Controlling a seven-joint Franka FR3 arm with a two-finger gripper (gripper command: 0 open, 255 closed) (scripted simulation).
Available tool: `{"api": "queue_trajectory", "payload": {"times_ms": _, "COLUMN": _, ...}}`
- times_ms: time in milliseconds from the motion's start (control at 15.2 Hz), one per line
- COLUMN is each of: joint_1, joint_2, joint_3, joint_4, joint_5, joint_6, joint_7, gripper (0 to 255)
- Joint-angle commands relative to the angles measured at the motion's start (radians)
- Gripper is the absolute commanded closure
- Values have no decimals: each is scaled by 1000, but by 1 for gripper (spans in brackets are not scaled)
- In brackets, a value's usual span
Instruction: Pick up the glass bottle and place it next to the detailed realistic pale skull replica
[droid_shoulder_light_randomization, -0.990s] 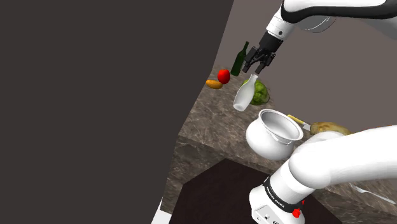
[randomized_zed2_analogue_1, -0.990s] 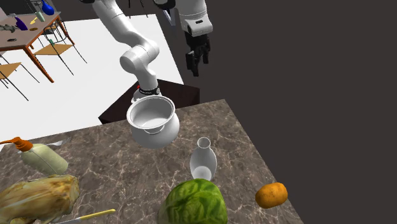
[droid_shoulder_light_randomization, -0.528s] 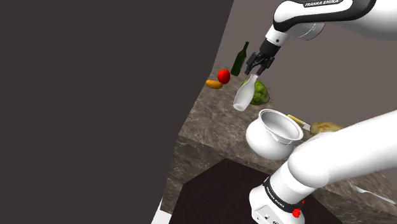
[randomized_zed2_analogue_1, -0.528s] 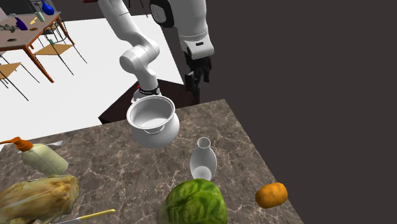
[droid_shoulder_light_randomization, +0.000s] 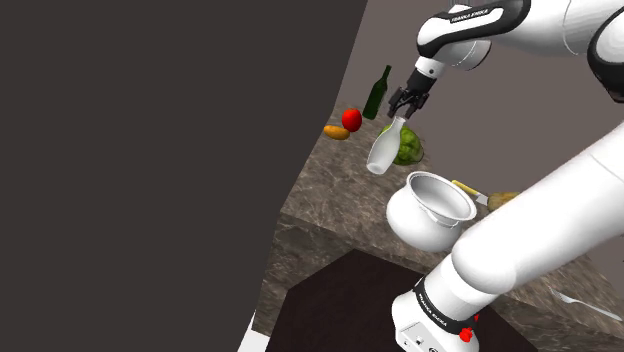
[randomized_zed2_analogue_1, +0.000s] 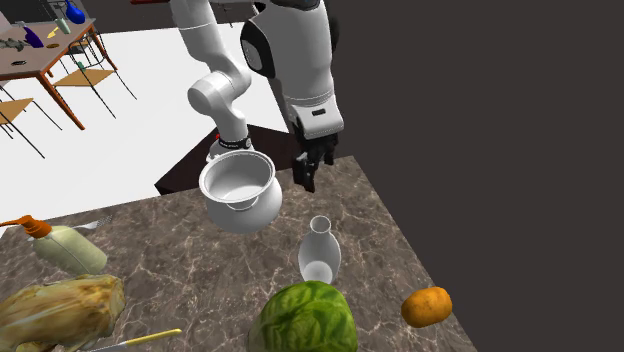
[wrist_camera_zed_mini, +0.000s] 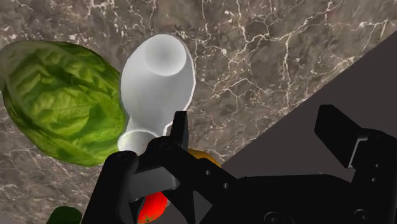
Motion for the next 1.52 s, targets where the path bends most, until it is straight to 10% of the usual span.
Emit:
{"api": "queue_trajectory", "payload": {"times_ms": 0, "joint_1": -9, "joint_2": 74, "joint_3": -28, "joint_4": 57, "joint_5": 29, "joint_6": 13, "joint_7": -48, "gripper": 0}}
{"api": "queue_trajectory", "payload": {"times_ms": 396, "joint_1": -66, "joint_2": 299, "joint_3": -77, "joint_4": 245, "joint_5": 145, "joint_6": 25, "joint_7": -179, "gripper": 0}}
{"api": "queue_trajectory", "payload": {"times_ms": 1452, "joint_1": -74, "joint_2": 349, "joint_3": -67, "joint_4": 200, "joint_5": 181, "joint_6": 111, "joint_7": -202, "gripper": 0}}
